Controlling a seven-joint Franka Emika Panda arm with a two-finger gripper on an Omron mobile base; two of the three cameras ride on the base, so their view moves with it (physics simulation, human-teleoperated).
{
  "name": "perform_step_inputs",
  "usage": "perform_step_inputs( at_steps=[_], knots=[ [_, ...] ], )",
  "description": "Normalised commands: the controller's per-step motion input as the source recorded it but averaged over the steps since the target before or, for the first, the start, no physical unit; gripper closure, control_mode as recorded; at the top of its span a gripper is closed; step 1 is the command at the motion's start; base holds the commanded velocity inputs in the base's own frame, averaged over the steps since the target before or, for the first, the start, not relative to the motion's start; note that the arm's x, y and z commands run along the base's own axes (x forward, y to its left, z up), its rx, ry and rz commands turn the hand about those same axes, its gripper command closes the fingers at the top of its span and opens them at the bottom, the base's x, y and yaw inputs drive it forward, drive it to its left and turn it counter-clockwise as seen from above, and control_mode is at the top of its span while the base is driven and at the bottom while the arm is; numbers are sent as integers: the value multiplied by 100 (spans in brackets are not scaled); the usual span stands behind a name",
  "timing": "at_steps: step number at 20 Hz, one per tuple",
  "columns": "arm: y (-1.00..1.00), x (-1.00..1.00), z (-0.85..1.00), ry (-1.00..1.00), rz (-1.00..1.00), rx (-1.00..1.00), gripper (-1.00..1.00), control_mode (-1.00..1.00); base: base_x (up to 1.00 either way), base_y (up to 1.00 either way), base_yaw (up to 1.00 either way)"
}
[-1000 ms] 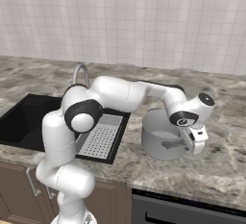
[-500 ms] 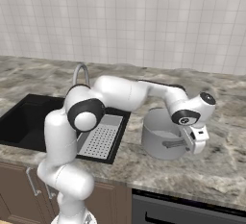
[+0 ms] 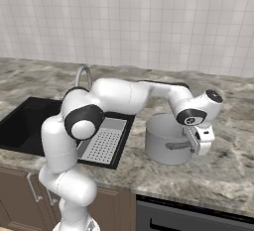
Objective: Dump the lemon from the pot into the sink. Then turn on the water and wash the lemon. Then turn off the water and put the lemon back in the pot.
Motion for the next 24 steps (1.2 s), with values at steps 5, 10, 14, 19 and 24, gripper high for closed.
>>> perform_step_inputs(
  at_steps=[5, 10, 14, 19, 24],
  knots=[
    [14, -42, 7, 3, -10, -22, -100, -100, 0, 0, 0],
    [2, -33, -26, 14, -11, -31, -100, -100, 0, 0, 0],
    [0, -2, -75, 30, -11, -29, -100, -100, 0, 0, 0],
    [0, -2, -23, 20, -3, -10, -100, -100, 0, 0, 0],
    [0, -1, 32, 6, 0, 3, -100, -100, 0, 0, 0]
  ],
)
